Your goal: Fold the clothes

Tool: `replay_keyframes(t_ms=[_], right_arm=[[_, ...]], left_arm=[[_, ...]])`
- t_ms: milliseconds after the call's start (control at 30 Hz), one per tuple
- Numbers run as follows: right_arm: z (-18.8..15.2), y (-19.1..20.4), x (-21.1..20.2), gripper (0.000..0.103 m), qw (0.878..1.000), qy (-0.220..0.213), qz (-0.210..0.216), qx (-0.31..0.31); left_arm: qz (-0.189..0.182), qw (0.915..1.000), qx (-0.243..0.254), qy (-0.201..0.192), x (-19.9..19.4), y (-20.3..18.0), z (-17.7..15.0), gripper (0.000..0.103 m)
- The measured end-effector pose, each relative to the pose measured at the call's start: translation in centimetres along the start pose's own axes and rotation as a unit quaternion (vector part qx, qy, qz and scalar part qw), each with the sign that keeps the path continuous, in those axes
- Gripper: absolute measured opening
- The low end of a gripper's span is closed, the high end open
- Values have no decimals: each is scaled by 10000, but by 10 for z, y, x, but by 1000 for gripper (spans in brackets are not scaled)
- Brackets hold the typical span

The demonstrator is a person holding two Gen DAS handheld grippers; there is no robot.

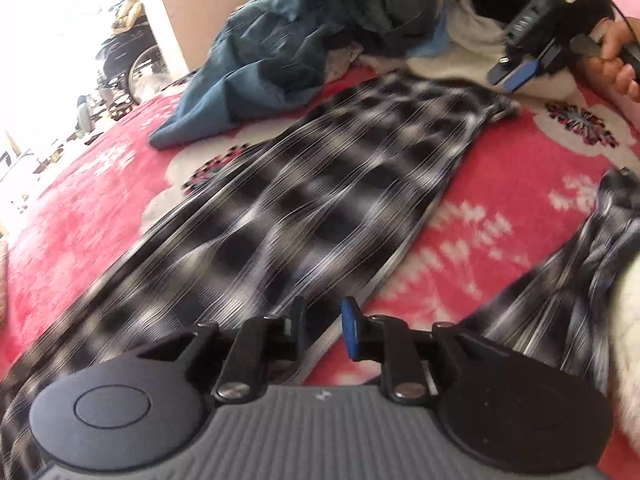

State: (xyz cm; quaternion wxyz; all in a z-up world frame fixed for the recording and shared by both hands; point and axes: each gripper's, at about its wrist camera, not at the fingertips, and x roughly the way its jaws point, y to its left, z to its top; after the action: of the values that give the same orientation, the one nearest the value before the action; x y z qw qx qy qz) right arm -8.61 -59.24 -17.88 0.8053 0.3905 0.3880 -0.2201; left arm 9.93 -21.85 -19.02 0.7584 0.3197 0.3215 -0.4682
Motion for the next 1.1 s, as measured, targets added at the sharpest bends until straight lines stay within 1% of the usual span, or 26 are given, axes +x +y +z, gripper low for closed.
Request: replay_keyframes(t_ms=[67, 167, 267, 367, 467, 500, 533, 567, 600, 633, 733, 867, 933, 967, 1000, 1033, 1100], right_arm=[[1, -19, 5, 33, 9959, 115, 257, 860], [3, -41, 12, 33, 9847, 298, 395, 1671], [-1, -53, 20, 34, 9750, 491, 353, 2136], [-1, -58, 27, 34, 9691, 557, 409, 2367], [3, -58, 46, 31, 9672, 559, 360, 2451], [7, -55, 55, 27, 9664, 548, 340, 2488], [8, -56, 59, 20, 9657, 544, 319, 2519], [9, -56, 60, 15, 9663, 530, 286, 2504], [9, -55, 61, 9, 9674, 511, 247, 2468], [10, -53, 60, 4, 9694, 454, 254, 2399], [16, -42, 48, 1, 9760, 195, 392, 2132], [37, -3, 13, 0, 9877, -389, 747, 1315], [44, 13, -4, 0, 9892, -617, 873, 1007], [46, 17, -9, 0, 9890, -649, 925, 950], [45, 16, -10, 0, 9886, -574, 942, 1027], [42, 13, -7, 3, 9878, -432, 911, 1184], [32, -3, 4, 3, 9837, -38, 816, 1602]], left_arm=[[-106, 9998, 183, -49, 7, -12, 8, 24], [-255, 9987, 437, -106, 18, -29, 18, 25], [-294, 9979, 570, -107, 29, -39, 23, 26], [-319, 9971, 688, -103, 39, -48, 27, 26], [-296, 9966, 770, -84, 48, -52, 27, 26], [-278, 9964, 798, -89, 50, -53, 26, 23], [-264, 9964, 801, -106, 51, -54, 26, 19], [-251, 9965, 791, -130, 51, -54, 26, 16], [-228, 9967, 759, -151, 51, -54, 26, 8], [-211, 9971, 710, -181, 51, -53, 26, 5], [-247, 9973, 581, -365, 43, -48, 27, 3], [-311, 9957, 481, -735, 12, -34, 35, 3], [-337, 9957, 429, -749, 5, -30, 37, 3], [-349, 9959, 419, -724, 4, -30, 36, 3], [-341, 9961, 451, -674, 6, -31, 35, 3], [-325, 9963, 502, -615, 9, -34, 33, 3], [-309, 9964, 610, -508, 17, -40, 29, 3]])
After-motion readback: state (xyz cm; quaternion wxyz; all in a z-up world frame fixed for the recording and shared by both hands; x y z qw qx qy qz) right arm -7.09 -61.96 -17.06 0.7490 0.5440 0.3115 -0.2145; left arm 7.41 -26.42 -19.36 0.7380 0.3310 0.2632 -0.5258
